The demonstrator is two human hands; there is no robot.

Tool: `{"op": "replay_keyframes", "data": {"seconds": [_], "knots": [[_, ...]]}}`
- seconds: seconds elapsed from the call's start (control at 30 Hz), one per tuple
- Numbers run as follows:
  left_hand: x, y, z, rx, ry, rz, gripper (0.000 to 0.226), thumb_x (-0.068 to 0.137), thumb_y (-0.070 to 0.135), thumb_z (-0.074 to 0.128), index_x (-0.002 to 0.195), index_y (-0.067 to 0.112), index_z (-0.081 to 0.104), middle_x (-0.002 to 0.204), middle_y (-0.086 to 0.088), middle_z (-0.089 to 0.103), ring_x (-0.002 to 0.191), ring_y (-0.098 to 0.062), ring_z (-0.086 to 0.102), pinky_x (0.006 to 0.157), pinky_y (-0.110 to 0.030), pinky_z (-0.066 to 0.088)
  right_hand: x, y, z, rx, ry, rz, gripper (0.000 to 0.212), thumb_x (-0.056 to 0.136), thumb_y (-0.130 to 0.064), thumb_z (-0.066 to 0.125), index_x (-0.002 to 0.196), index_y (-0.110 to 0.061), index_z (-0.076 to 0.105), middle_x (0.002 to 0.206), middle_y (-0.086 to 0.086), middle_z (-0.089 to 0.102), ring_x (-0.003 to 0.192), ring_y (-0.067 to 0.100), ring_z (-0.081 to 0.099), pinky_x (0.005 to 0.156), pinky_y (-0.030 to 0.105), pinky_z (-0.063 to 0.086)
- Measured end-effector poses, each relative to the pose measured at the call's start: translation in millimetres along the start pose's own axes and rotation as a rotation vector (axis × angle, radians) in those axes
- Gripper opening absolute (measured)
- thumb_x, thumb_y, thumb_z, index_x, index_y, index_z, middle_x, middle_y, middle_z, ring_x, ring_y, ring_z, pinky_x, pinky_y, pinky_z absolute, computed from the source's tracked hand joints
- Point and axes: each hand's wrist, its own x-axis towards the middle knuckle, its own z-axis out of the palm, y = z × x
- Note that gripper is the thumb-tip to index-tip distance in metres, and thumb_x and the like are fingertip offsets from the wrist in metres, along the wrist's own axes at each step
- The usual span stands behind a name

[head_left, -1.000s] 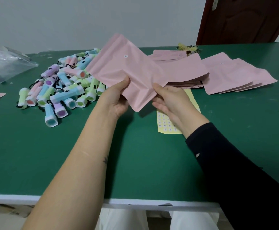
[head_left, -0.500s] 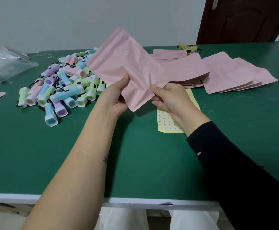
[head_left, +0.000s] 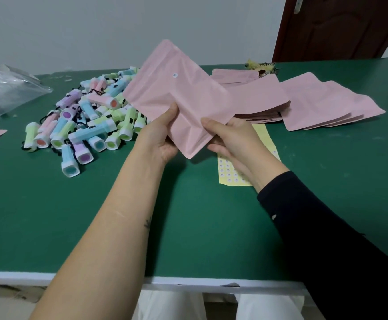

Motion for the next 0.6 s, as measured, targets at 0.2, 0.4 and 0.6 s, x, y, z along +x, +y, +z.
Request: {"op": "replay_keyframes", "data": {"seconds": [0.2, 0.4, 0.6], "knots": [[-3, -2, 2, 0.018, 0.02, -0.031, 0.007, 0.092, 0.008, 0.066, 0.097, 0.004, 0.068, 0.089, -0.011, 0.076, 0.078, -0.025, 0.075, 0.063, -0.043, 0.062, 2, 2, 0, 0.017, -0.003, -0.01, 0.032, 0.088, -0.016, 0.07, 0.118, -0.01, 0.062, 0.113, 0.003, 0.071, 0.104, 0.02, 0.068, 0.092, 0.044, 0.055], [-1, 20, -14, -0.078, 0.16, 0.038, 0.009, 0.089, 0.008, 0.07, 0.096, 0.007, 0.065, 0.074, -0.006, 0.075, 0.067, -0.017, 0.074, 0.061, -0.031, 0.061, 7, -4, -16, 0.042, -0.027, -0.008, 0.028, 0.087, -0.009, 0.068, 0.114, -0.003, 0.064, 0.106, 0.011, 0.073, 0.096, 0.026, 0.071, 0.074, 0.038, 0.06], [-1, 39, -41, 0.455, 0.185, 0.169, 0.015, 0.086, 0.03, 0.075, 0.095, 0.02, 0.068, 0.092, 0.006, 0.075, 0.091, -0.015, 0.07, 0.075, -0.03, 0.058, 17, -5, -39, 0.011, -0.093, 0.004, 0.032, 0.078, -0.016, 0.072, 0.107, -0.004, 0.066, 0.102, 0.009, 0.075, 0.096, 0.023, 0.072, 0.085, 0.039, 0.058]]}}
